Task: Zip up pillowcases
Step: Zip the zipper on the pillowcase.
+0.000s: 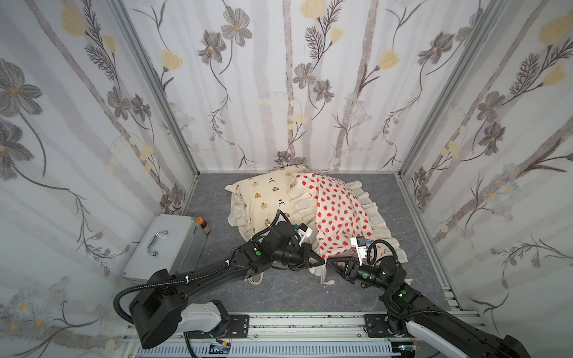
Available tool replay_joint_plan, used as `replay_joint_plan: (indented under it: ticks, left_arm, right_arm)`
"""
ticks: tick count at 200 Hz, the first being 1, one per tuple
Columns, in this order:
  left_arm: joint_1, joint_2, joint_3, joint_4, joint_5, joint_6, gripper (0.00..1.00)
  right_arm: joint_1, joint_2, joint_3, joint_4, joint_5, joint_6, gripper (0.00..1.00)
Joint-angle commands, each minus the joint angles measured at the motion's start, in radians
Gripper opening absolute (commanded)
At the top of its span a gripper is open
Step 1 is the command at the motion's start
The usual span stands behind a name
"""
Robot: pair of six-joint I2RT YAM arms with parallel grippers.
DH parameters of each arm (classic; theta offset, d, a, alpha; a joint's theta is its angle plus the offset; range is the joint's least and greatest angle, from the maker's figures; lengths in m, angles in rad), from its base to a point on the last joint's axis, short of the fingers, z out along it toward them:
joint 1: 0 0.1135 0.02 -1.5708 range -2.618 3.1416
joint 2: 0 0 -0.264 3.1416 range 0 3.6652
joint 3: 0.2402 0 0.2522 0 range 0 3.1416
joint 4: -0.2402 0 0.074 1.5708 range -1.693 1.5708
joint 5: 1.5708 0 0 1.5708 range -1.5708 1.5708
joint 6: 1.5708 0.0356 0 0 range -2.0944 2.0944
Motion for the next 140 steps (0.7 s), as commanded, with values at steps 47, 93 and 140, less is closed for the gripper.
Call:
replay_joint_plan:
  ticks: [47, 93, 140]
  left_arm:
    - [0.000, -0.004, 0.008, 0.048, 0.016, -0.014, 0.00]
    - [0.000, -0.003, 0.008, 0.052, 0.016, -0.017, 0.00]
    - [0.001, 0.000, 0.010, 0.058, 0.016, -0.021, 0.00]
  right_arm:
    - [0.000, 0.022, -0.001, 0.078, -0.019, 0.000, 0.24]
    - [0.000, 0.038, -0.002, 0.102, -0.017, -0.003, 0.21]
    - [0.000, 0.071, -0.002, 0.127, -0.039, -0.002, 0.19]
